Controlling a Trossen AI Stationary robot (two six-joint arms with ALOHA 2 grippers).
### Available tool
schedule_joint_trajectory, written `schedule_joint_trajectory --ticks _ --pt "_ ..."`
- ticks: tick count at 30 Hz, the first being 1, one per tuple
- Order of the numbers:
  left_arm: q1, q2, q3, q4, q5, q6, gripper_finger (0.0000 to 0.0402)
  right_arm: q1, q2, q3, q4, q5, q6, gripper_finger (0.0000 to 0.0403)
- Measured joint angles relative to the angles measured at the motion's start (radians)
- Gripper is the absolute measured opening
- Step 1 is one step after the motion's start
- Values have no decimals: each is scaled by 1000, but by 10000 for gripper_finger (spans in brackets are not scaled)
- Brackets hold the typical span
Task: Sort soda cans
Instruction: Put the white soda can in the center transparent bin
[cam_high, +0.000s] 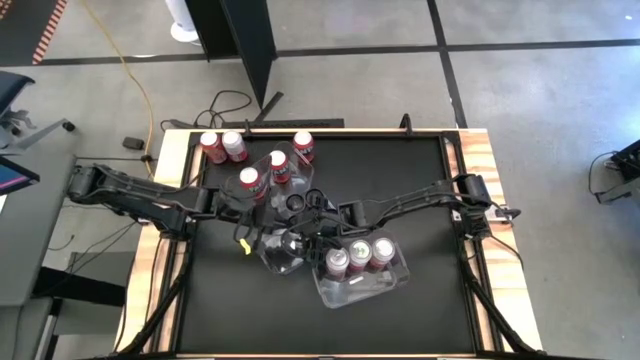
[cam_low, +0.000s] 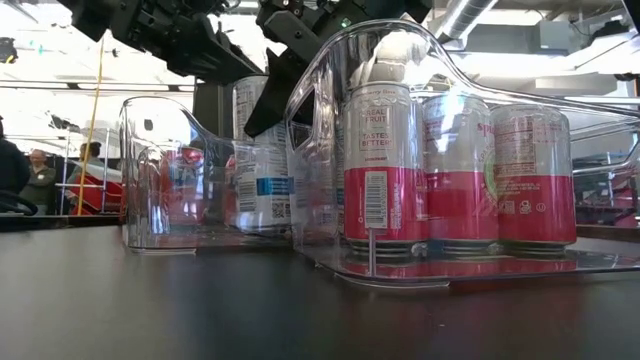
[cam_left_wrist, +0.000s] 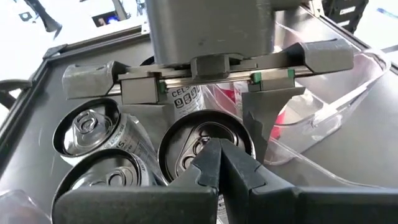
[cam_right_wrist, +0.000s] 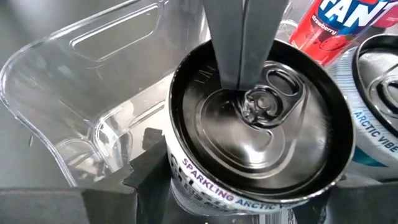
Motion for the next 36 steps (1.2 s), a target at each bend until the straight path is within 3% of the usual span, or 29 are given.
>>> schedule_joint_trajectory --ticks 10,21,36 --pt "2 61 4 19 2 -50 0 0 0 0 -5 0 -8 270" --pt "3 66 2 -2 3 -80 0 7 0 0 37 1 -8 393" --pt "3 65 1 -12 6 -90 0 50 0 82 -10 102 -160 398"
